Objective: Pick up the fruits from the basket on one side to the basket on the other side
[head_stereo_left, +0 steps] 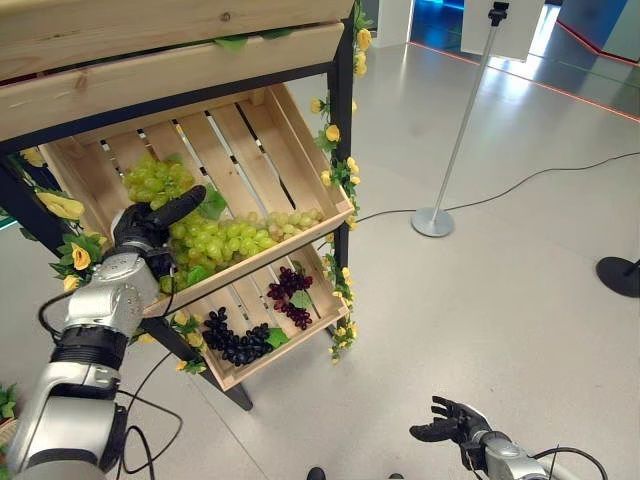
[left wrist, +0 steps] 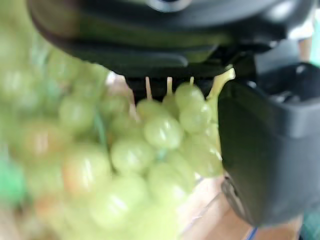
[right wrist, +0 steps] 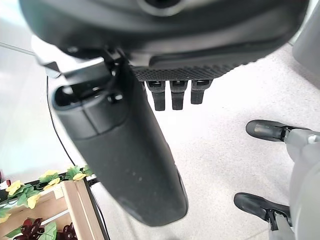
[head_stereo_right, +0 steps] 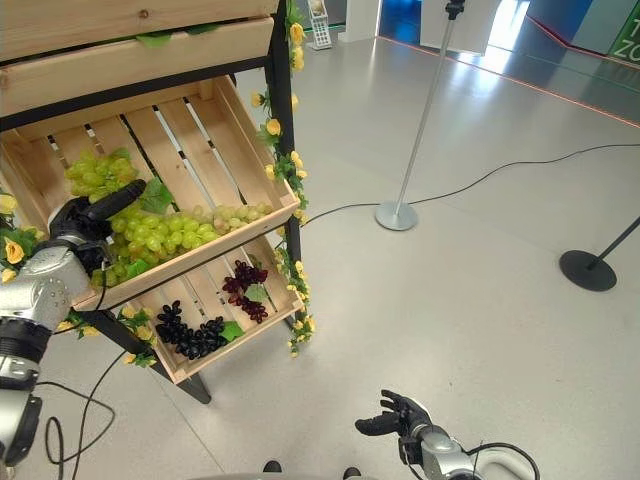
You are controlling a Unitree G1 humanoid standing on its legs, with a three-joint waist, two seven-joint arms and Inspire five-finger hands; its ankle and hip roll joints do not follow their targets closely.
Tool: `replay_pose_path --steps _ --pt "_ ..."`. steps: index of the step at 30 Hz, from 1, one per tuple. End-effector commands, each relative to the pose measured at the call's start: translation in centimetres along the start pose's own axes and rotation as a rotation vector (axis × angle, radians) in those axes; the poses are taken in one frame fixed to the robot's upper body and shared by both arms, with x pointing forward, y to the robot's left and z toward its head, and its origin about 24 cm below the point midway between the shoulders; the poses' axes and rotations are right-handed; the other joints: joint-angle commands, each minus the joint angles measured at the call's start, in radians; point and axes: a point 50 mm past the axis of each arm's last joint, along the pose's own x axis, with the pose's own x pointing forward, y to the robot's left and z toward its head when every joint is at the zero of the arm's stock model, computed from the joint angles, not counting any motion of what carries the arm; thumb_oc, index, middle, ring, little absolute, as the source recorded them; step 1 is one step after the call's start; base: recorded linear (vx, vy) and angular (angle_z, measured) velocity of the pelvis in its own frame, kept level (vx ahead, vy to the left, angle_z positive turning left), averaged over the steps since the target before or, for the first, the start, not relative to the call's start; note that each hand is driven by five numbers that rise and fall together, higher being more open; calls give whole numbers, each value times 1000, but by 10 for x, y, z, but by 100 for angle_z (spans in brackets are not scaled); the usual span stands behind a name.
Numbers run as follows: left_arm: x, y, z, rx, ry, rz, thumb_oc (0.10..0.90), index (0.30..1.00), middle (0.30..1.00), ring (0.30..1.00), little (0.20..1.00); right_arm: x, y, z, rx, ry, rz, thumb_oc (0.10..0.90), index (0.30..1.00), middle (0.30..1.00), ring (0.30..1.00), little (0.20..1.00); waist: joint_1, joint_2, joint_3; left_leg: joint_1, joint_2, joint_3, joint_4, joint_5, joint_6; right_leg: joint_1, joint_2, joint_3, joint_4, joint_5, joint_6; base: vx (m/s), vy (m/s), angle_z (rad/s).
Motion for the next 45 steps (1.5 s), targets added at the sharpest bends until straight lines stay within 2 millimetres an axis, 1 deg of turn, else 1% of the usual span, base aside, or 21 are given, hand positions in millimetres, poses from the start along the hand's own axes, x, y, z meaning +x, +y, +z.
replay_pose_path --steps 1,4,6,9,13,16,17,20,21,23,26,28,29,31,33,34,36,39,40,44,45 --pt "-4 37 108 143 -327 138 800 900 900 900 900 -6 -27 18 5 -108 -73 800 900 900 900 900 19 30 -66 18 2 60 9 -68 -30 3 -15 -44 7 21 11 0 0 0" --pt "-8 42 121 248 -357 131 800 900 900 900 900 -7 -31 18 10 -110 -78 800 900 900 900 900 21 31 -62 20 3 60 9 -68 -30 3 -14 -44 7 23 12 0 0 0" --pt "-12 45 133 368 -391 137 800 900 900 900 900 -7 -32 16 13 -108 -84 800 900 900 900 900 22 34 -61 21 3 60 9 -70 -30 4 -14 -43 7 23 13 0 0 0" --pt "-16 47 144 453 -429 158 800 900 900 900 900 -8 -33 15 13 -105 -85 800 900 900 900 900 22 35 -62 22 4 61 9 -71 -31 4 -14 -41 7 23 14 0 0 0" --pt "-26 53 166 605 -502 224 800 900 900 900 900 -9 -36 13 7 -99 -80 800 900 900 900 900 18 37 -64 23 5 66 9 -71 -33 4 -13 -38 7 24 15 0 0 0" --pt "-30 53 176 649 -536 246 800 900 900 900 900 -9 -37 13 4 -99 -77 800 900 900 900 900 15 37 -65 25 6 67 9 -72 -33 5 -12 -36 7 25 15 0 0 0" --pt "-34 53 184 685 -572 276 800 900 900 900 900 -9 -37 13 5 -100 -77 800 900 900 900 900 16 36 -66 25 6 68 9 -72 -34 5 -11 -35 7 25 15 0 0 0" --pt "-39 54 191 677 -608 290 800 900 900 900 900 -10 -38 12 2 -98 -77 800 900 900 900 900 17 35 -66 26 7 67 9 -73 -35 6 -11 -34 7 24 14 0 0 0" --pt "-45 54 197 638 -659 299 800 900 900 900 900 -10 -37 11 -1 -94 -75 800 900 900 900 900 19 34 -67 27 8 67 9 -73 -35 7 -10 -34 7 24 12 0 0 0" --pt "-49 53 200 617 -686 300 800 900 900 900 900 -10 -37 10 -4 -93 -78 800 900 900 900 900 20 33 -66 28 8 67 9 -73 -36 8 -10 -34 7 23 11 0 0 0" --pt "-58 45 204 518 -767 262 800 900 900 900 900 -10 -35 7 -3 -87 -77 800 900 900 900 900 26 28 -65 28 9 61 9 -74 -36 10 -9 -34 7 20 8 0 0 0" --pt "-62 35 201 401 -794 176 800 900 900 900 900 -10 -35 6 -1 -84 -79 800 900 900 900 900 32 24 -65 30 10 57 9 -76 -37 13 -9 -35 7 17 6 0 0 0" --pt "-63 23 196 279 -795 70 800 900 900 900 900 -9 -34 6 4 -86 -80 800 900 900 900 900 37 21 -63 32 10 53 9 -77 -37 15 -8 -37 7 16 4 0 0 0" --pt "-64 10 187 169 -791 -29 800 900 900 900 900 -8 -32 7 9 -88 -80 800 900 900 900 900 41 17 -63 32 10 48 9 -78 -37 17 -8 -38 7 14 3 0 0 0" --pt "-65 -6 173 47 -767 -161 800 900 900 900 900 -7 -29 8 18 -94 -79 800 900 900 900 900 46 14 -62 33 11 43 9 -79 -36 18 -8 -39 7 13 0 0 0 0" --pt "-67 -20 159 -57 -734 -265 800 900 900 900 900 -6 -27 9 23 -97 -78 800 900 900 900 900 49 12 -62 34 12 40 9 -79 -36 19 -7 -39 7 14 -1 0 0 0" --pt "-68 -28 152 -109 -718 -322 800 900 900 900 900 -6 -25 10 26 -98 -77 800 900 900 900 900 50 10 -62 34 12 39 9 -78 -36 20 -7 -40 7 15 -2 0 0 0" --pt "-71 -49 136 -274 -671 -481 800 900 900 900 900 -5 -23 12 34 -105 -79 800 900 900 900 900 50 7 -62 33 14 39 9 -78 -36 19 -6 -40 7 16 -5 0 0 0" --pt "-72 -59 127 -329 -651 -544 800 900 900 900 900 -4 -23 13 41 -109 -84 800 900 900 900 900 49 5 -60 34 16 39 9 -77 -37 19 -6 -39 7 17 -7 -32 -22 -1" --pt "-75 -74 112 -405 -618 -634 800 900 900 900 900 -4 -21 14 47 -112 -88 800 900 900 900 900 45 1 -59 35 17 39 9 -75 -36 18 -3 -35 7 19 -9 0 0 0" --pt "-76 -80 106 -453 -602 -689 800 900 900 900 900 -4 -22 13 50 -111 -90 800 900 900 900 900 44 -1 -59 35 18 40 9 -75 -37 17 -2 -34 7 19 -10 -27 -32 0"
